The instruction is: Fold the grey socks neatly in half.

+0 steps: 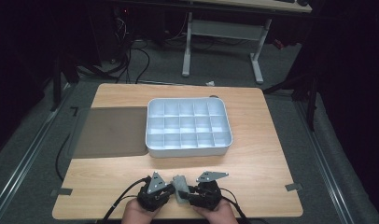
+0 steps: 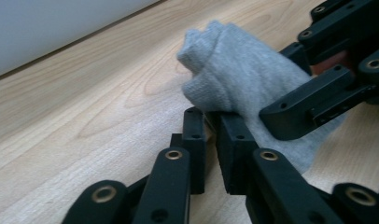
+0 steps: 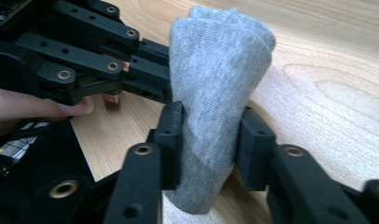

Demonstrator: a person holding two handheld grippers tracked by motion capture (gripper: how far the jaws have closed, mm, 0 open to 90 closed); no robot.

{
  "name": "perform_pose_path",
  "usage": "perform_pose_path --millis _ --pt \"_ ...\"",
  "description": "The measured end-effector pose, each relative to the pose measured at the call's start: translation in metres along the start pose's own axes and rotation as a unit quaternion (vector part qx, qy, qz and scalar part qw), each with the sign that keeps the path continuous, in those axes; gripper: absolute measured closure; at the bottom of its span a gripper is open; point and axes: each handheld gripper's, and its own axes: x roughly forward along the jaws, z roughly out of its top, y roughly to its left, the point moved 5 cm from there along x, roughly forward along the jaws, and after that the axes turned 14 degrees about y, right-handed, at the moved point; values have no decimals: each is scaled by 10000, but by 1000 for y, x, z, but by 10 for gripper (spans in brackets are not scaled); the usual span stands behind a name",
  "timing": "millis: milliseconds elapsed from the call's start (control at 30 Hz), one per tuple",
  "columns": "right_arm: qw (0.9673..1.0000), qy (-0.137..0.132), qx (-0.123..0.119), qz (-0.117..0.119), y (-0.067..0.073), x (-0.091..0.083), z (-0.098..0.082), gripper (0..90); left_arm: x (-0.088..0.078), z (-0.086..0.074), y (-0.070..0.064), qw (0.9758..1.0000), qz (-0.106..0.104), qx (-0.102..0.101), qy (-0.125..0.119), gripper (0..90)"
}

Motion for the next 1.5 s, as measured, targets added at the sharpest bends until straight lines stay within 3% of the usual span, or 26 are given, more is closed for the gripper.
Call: perform_pose_path --millis 200,400,967,1267,1500 --pt "9998 -169 -40 -113 -2 -7 1 720 -6 -1 13 9995 210 -193 -122 720" --pt "9985 -344 -12 -436 -16 -23 1 719 -15 -3 30 9979 470 -371 -266 653" --pt "9932 -575 269 -978 -55 -57 -14 720 -47 -26 87 9888 1138 -883 -382 534" --pt "9883 -618 405 -1333 -70 -73 -22 719 -54 -42 96 9868 1238 -996 -317 508" --pt "9837 -7 248 -1779 -78 -85 -25 720 -57 -43 100 9868 1092 -1125 -407 500"
